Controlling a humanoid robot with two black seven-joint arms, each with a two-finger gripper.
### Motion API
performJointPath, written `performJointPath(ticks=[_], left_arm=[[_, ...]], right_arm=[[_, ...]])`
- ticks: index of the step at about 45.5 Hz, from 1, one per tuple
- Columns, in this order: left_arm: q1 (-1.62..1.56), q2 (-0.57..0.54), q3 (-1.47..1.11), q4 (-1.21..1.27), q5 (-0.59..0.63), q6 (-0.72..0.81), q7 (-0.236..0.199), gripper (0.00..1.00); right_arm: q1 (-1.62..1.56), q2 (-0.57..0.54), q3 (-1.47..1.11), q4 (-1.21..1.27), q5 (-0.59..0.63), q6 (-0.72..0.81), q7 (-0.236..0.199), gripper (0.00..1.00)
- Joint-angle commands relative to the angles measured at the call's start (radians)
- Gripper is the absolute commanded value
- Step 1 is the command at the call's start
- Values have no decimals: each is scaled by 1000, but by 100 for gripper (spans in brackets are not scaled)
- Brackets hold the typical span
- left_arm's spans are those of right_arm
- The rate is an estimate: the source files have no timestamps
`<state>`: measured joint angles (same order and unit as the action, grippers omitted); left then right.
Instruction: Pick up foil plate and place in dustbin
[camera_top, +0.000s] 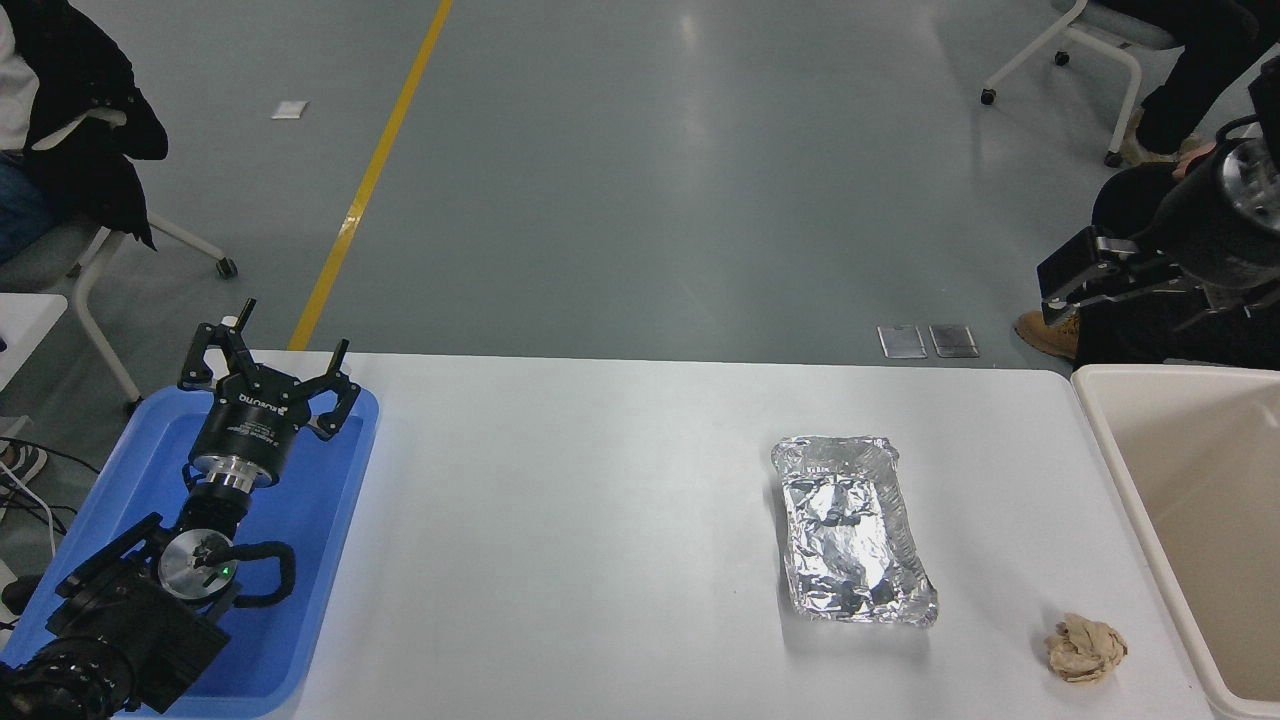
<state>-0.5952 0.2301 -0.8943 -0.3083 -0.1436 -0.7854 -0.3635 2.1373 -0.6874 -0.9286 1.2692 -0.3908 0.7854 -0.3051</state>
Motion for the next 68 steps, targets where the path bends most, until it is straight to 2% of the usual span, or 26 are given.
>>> performJointPath(ticks=[1,45,53,61,68], left_arm=[[0,0,0,0,-1,0,0,100],[-1,0,2,0,1,0,0,100],[-1,0,2,0,1,0,0,100],[-1,0,0,0,1,0,0,100],[-1,0,2,-2,1,0,0,100]], right_arm=[[-36,-1,7,-39,7,0,0,100],[-106,11,54,-80,12,0,4,100],[-221,81,63,-82,-3,0,6,100],[-349,184,111,-103,-36,-138,11,100],[-493,285,185,-217,-80,-210,12,100]])
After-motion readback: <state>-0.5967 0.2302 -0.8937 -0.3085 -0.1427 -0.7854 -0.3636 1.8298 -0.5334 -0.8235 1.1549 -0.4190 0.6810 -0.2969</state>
